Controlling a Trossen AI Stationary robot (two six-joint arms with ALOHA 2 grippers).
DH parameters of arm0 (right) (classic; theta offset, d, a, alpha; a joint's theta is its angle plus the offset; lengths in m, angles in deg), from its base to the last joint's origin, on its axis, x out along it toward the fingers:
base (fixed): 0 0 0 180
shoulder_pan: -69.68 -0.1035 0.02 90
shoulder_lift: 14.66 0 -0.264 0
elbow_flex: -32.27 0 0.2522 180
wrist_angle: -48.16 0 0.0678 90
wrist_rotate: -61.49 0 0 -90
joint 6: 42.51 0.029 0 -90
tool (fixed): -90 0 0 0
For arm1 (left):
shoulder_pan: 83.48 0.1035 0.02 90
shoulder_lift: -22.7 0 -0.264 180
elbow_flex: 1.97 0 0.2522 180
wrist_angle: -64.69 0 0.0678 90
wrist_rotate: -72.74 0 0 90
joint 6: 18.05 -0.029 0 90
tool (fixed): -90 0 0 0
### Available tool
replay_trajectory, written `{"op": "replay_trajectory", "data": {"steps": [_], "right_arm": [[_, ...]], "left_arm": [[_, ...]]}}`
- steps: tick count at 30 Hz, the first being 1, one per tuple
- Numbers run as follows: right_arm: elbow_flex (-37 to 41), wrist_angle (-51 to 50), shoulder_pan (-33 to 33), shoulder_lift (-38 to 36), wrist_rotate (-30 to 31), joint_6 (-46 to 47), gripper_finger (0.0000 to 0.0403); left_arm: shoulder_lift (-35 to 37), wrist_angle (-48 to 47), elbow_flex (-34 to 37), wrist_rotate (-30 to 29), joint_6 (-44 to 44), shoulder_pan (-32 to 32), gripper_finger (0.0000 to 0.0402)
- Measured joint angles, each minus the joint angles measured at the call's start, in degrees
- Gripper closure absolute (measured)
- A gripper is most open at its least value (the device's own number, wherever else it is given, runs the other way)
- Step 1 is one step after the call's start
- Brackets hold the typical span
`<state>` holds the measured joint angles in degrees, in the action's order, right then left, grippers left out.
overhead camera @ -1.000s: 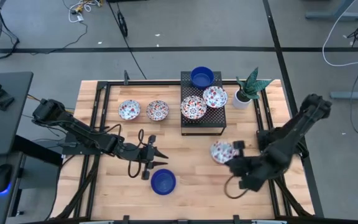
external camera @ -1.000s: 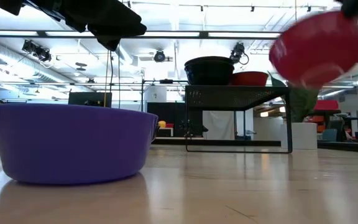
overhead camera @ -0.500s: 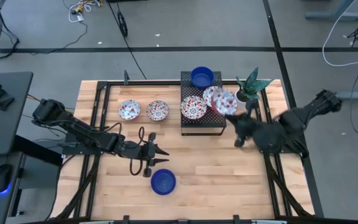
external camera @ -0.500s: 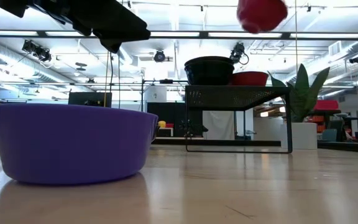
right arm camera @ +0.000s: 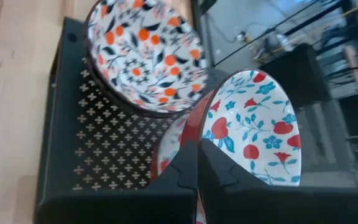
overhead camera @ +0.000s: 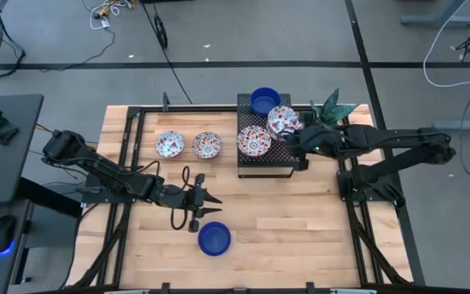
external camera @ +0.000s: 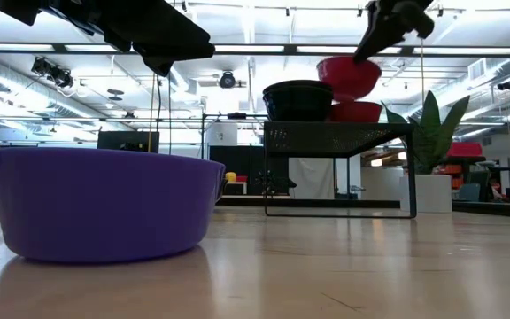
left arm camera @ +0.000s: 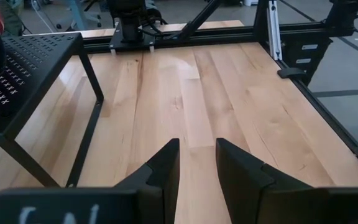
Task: Pick & Place Mini bowls
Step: Stack the bottom red and white bowl on top of the red and white bowl on the shelf
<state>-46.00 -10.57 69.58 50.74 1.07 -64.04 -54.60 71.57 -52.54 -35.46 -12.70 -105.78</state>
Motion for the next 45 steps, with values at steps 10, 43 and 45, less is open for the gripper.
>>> {"op": "replay_trajectory", "data": {"steps": [10,43,45], "right_arm": [[0.0,-1.1,2.6,4.2,-0.6,0.3,0.0403],[0.0,-3.5,6.3,7.1,-2.0,7.5,0.0365],[0.0,-3.6,6.3,7.1,-2.0,7.8,0.0356]], "left_arm": [[0.0,-0.1,0.0,0.0,0.0,0.0,0.0293],[0.0,-0.6,0.1,0.0,0.1,0.0,0.0294],[0.0,-0.6,0.1,0.0,0.3,0.0,0.0294]]}}
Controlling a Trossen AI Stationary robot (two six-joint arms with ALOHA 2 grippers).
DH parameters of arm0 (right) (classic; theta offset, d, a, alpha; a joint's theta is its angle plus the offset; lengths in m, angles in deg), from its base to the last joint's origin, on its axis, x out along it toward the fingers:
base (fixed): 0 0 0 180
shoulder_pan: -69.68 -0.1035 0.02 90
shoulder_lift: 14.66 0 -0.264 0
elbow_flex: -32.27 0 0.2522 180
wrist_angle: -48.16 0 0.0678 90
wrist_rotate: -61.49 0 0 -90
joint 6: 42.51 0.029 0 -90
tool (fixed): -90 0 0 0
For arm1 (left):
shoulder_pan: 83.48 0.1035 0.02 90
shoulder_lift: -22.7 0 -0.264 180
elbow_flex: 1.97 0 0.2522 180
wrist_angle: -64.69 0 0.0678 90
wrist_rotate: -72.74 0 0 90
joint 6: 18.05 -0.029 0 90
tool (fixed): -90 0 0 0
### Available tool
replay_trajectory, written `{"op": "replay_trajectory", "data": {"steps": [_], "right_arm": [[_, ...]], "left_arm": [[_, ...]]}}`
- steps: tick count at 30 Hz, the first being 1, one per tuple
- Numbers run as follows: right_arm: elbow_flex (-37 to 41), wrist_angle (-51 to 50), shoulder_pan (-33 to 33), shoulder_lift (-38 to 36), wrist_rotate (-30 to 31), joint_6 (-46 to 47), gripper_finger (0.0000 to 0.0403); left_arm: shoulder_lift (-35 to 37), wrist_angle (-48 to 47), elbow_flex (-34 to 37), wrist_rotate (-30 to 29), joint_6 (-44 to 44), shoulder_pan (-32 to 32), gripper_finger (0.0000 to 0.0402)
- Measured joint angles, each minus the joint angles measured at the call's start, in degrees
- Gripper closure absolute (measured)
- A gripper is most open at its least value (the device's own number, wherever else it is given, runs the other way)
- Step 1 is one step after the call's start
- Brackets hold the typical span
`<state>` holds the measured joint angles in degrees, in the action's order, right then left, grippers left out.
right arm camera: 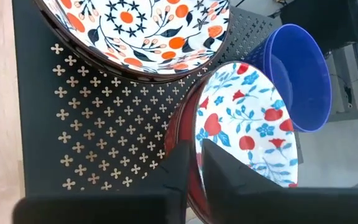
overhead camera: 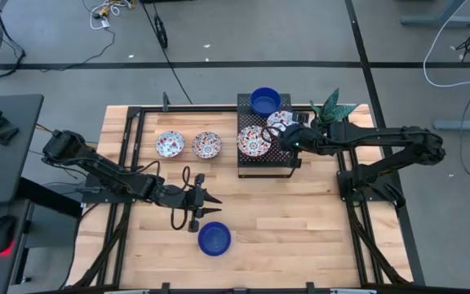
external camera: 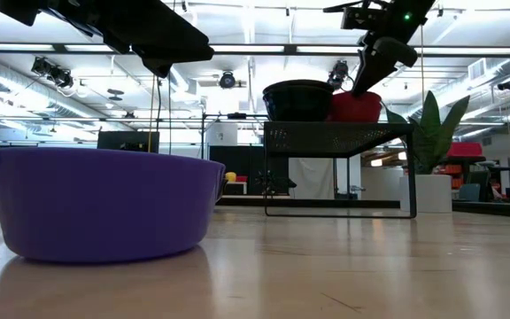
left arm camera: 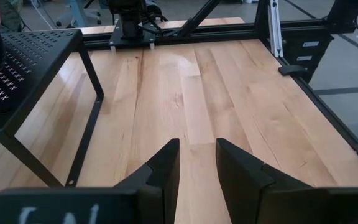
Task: Pick & Place Mini bowls
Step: Stack the bottom red and white bowl on top of the red and white bowl on the shelf
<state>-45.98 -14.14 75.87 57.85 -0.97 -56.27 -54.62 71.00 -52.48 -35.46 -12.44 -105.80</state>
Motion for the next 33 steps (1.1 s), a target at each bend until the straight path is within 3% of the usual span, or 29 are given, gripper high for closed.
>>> {"op": "replay_trajectory", "data": {"steps": [11,16,21,28,33], "right_arm": [[0.0,-0.5,-0.1,-0.5,-3.1,0.1,0.0269],[0.0,-2.3,-0.1,-2.6,-4.2,0.0,0.0254],[0.0,-3.1,-0.1,-5.1,-10.2,1.3,0.0282],[0.0,1.1,1.2,-5.5,-8.4,3.4,0.0393],[0.0,3.1,3.2,-3.4,-8.5,4.5,0.0386]], "left_arm": [[0.0,0.0,0.0,0.0,0.2,0.0,0.0294],[0.0,-0.2,0.0,0.0,0.2,0.0,0.0294],[0.0,-0.3,0.0,0.0,0.2,0.0,0.0294],[0.0,-0.3,0.0,0.0,1.1,0.0,0.0294],[0.0,-0.3,0.0,0.0,1.2,0.0,0.0294]]}}
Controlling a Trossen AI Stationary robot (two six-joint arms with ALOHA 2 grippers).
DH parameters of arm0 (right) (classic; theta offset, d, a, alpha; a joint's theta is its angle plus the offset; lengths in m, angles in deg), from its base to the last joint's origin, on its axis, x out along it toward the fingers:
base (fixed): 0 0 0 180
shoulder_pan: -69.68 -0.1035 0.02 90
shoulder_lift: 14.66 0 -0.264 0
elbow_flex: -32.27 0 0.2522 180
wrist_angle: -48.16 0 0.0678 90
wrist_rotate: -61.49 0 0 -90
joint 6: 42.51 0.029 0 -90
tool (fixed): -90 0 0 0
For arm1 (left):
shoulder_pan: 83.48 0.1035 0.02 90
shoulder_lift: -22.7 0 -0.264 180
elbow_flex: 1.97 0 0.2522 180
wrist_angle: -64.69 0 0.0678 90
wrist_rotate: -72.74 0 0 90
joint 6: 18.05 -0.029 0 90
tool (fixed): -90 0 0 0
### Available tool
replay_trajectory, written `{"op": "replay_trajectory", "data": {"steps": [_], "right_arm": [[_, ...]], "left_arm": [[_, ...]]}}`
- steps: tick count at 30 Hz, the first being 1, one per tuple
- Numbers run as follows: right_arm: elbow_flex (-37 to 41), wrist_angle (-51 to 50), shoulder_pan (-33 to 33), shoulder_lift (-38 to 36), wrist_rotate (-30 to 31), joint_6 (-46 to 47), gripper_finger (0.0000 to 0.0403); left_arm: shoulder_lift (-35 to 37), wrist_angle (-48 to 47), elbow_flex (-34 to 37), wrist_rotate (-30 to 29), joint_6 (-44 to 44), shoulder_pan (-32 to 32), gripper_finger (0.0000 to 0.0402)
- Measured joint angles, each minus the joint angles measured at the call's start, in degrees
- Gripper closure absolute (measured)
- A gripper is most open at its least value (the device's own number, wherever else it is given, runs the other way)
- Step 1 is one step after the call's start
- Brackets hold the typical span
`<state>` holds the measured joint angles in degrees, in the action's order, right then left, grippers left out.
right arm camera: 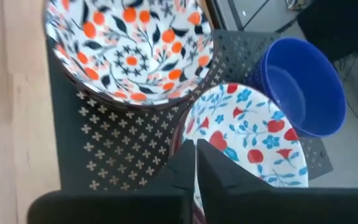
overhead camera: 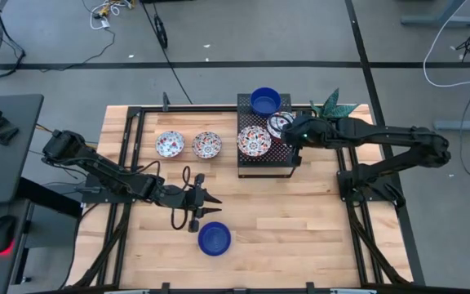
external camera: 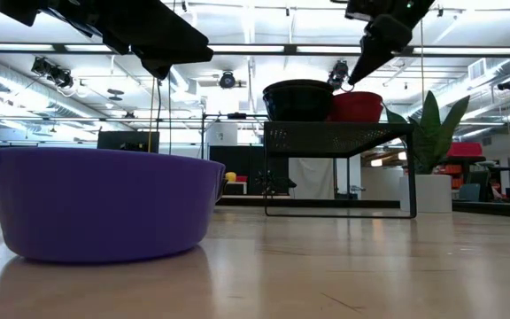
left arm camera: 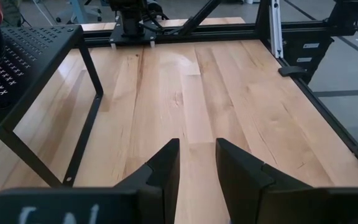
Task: Pick & Place Mini bowls
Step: Stack the bottom red and white bowl on top of the red and white bowl on the shelf
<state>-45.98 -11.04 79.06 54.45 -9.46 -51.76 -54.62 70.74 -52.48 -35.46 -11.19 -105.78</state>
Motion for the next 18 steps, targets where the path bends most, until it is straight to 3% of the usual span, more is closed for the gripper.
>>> {"op": "replay_trajectory", "data": {"steps": [10,15,18], "right_arm": [[0.0,-1.5,0.7,1.5,0.0,0.3,0.0396],[0.0,-2.6,0.9,1.5,5.7,2.5,0.0399],[0.0,-3.0,1.7,1.5,4.4,2.8,0.0399]], "left_arm": [[0.0,0.0,0.0,0.0,0.0,0.0,0.0294],[0.0,0.0,0.0,0.0,0.0,0.0,0.0294],[0.0,0.0,0.0,0.0,0.0,0.0,0.0294]]}}
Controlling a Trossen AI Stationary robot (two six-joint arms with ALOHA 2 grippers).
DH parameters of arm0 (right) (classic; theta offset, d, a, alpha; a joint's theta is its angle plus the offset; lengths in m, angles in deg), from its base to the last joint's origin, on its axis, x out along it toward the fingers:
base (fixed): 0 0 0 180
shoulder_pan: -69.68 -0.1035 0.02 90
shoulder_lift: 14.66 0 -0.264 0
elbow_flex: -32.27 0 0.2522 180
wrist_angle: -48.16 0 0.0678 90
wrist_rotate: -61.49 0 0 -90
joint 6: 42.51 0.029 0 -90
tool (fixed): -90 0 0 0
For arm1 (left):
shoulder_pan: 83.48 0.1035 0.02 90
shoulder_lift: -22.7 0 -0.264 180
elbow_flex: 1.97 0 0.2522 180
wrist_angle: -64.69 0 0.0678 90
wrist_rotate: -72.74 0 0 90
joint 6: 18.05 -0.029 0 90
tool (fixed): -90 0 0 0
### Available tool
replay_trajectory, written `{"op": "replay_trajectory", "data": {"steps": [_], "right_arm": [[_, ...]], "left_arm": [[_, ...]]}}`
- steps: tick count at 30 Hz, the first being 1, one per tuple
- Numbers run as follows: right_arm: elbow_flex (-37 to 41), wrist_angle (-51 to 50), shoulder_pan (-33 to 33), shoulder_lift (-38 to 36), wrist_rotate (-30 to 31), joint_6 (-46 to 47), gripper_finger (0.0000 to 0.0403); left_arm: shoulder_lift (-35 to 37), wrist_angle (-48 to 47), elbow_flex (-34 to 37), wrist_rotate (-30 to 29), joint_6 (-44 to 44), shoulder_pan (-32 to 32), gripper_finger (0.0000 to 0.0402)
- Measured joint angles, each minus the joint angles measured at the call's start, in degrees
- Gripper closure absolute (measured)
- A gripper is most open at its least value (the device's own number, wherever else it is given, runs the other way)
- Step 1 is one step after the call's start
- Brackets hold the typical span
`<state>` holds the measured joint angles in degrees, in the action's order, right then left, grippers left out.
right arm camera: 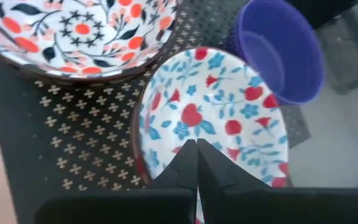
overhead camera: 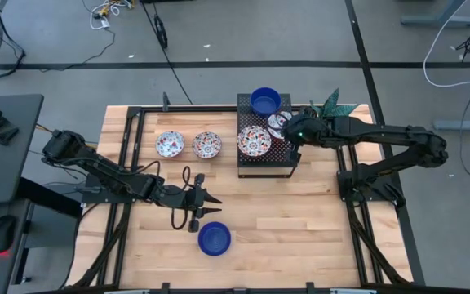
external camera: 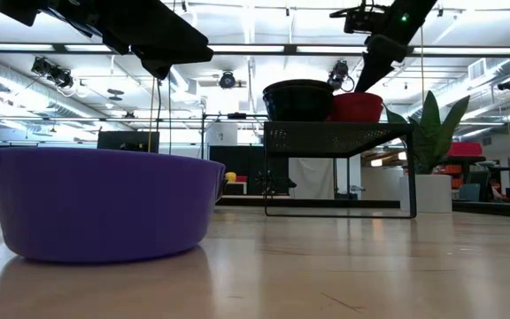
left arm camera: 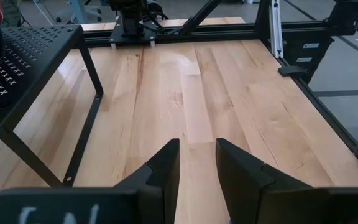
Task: Pick & Place Mini bowls
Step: Stack the bottom red and white bowl on top of the red and white bowl on the shelf, then stack the blue bowl on top of the blue bowl on the shelf
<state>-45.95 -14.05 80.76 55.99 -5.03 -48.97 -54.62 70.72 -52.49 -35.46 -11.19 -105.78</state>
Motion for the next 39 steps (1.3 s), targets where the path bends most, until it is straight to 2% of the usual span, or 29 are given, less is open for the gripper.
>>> {"op": "replay_trajectory", "data": {"steps": [4,19,22,25,30,35,39], "right_arm": [[0.0,-0.6,0.1,0.0,-3.4,-0.1,0.0399],[0.0,-0.7,0.1,0.0,-4.9,-0.3,0.0399],[0.0,0.0,0.0,0.0,-2.5,-1.3,0.0399],[0.0,1.4,-1.1,-0.3,2.8,-1.5,0.0399],[0.0,6.5,-7.2,-2.4,8.9,-1.5,0.0399],[0.0,12.3,-18.1,-3.5,7.9,2.0,0.0399],[0.0,16.6,-27.3,-2.3,6.9,7.3,0.0399]], "left_arm": [[0.0,0.0,0.0,0.0,0.0,0.0,0.0294],[0.0,0.0,0.0,0.0,0.0,0.0,0.0294],[0.0,0.0,0.0,0.0,0.0,0.0,0.0294],[0.0,-0.1,0.0,0.0,0.0,0.0,0.0294],[0.0,-0.1,0.0,0.0,0.0,0.0,0.0294],[0.0,-0.2,0.0,0.1,-0.2,-0.6,0.0294],[0.0,-0.2,0.0,0.0,-4.5,-4.4,0.0294]]}}
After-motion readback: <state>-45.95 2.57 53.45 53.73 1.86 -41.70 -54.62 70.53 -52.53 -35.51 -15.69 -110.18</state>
